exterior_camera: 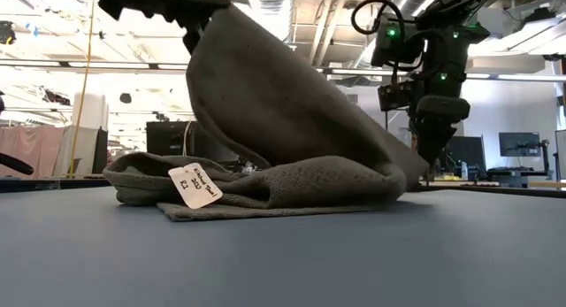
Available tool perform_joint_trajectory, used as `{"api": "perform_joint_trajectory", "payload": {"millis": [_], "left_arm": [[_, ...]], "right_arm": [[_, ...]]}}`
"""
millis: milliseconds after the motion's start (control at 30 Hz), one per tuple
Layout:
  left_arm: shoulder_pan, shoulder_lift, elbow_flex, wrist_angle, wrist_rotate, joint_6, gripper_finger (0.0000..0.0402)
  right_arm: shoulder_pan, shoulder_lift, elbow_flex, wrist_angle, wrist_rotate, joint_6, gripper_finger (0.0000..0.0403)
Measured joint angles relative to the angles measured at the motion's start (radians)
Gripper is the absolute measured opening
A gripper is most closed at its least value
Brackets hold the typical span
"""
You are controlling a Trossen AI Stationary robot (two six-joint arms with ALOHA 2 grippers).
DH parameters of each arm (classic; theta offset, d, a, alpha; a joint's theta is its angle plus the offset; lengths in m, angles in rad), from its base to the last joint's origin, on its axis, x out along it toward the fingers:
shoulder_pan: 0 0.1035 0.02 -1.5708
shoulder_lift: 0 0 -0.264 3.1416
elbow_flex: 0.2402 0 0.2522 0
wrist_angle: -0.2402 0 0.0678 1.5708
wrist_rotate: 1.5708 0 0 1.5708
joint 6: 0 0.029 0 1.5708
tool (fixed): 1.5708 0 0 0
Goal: Roll towel into tight, uniform cylinder
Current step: Fold the gray towel
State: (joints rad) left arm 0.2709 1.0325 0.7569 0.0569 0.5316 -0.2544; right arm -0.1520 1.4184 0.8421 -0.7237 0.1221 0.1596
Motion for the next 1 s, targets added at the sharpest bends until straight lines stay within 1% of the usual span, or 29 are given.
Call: {"api": "perform_joint_trajectory", "payload": {"millis": [100, 167, 333, 433, 600, 667, 767, 867, 1000], "left_arm": [[0.0, -0.049, 0.0, 0.002, -0.04, 0.011, 0.0], [0.004, -0.079, 0.0, 0.006, -0.071, 0.012, 0.0], [0.02, -0.127, 0.055, 0.003, -0.121, 0.033, 0.0], [0.023, -0.147, 0.126, 0.004, -0.144, 0.076, 0.0], [0.023, -0.162, 0.284, -0.019, -0.152, 0.196, 0.0], [0.023, -0.162, 0.357, -0.031, -0.156, 0.245, 0.0], [0.023, -0.159, 0.461, -0.086, -0.193, 0.301, 0.0], [0.023, -0.147, 0.55, -0.146, -0.203, 0.329, 0.0], [0.023, -0.135, 0.626, -0.19, -0.196, 0.348, 0.0]], "right_arm": [[0.002, -0.026, 0.001, -0.002, 0.032, 0.0, 0.0028], [0.003, -0.067, 0.015, -0.01, 0.052, -0.001, 0.0028], [0.026, -0.218, 0.124, -0.011, 0.121, -0.03, 0.0027], [0.052, -0.31, 0.22, 0.015, 0.146, -0.053, 0.0027], [0.124, -0.425, 0.354, 0.121, 0.156, -0.112, 0.0027], [0.157, -0.458, 0.395, 0.16, 0.213, -0.141, 0.0027], [0.206, -0.497, 0.447, 0.224, 0.291, -0.21, 0.0027], [0.257, -0.516, 0.483, 0.29, 0.277, -0.328, 0.0027], [0.325, -0.517, 0.521, 0.368, 0.229, -0.415, 0.0027]]}}
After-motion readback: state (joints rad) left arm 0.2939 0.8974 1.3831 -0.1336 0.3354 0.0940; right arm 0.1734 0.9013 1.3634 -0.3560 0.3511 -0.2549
